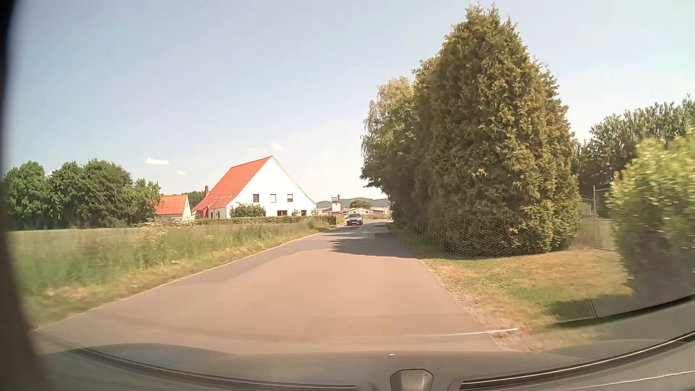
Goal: Follow the waypoints while adhering to traffic rules and regulations
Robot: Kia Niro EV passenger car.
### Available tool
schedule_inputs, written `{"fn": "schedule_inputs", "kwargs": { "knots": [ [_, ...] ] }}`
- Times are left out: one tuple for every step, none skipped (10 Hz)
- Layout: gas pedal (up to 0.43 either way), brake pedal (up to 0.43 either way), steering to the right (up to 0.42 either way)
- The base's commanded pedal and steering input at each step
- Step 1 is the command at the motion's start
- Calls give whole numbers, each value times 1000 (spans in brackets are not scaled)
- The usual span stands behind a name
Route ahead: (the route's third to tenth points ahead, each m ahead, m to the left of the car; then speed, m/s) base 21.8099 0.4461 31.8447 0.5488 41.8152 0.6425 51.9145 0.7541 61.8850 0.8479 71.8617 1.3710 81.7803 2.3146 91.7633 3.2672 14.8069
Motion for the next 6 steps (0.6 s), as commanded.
{"fn": "schedule_inputs", "kwargs": {
  "knots": [
    [220, 6, 3],
    [209, 6, 3],
    [197, 6, 2],
    [197, 6, 2],
    [177, 6, 2],
    [177, 6, 2]
  ]
}}
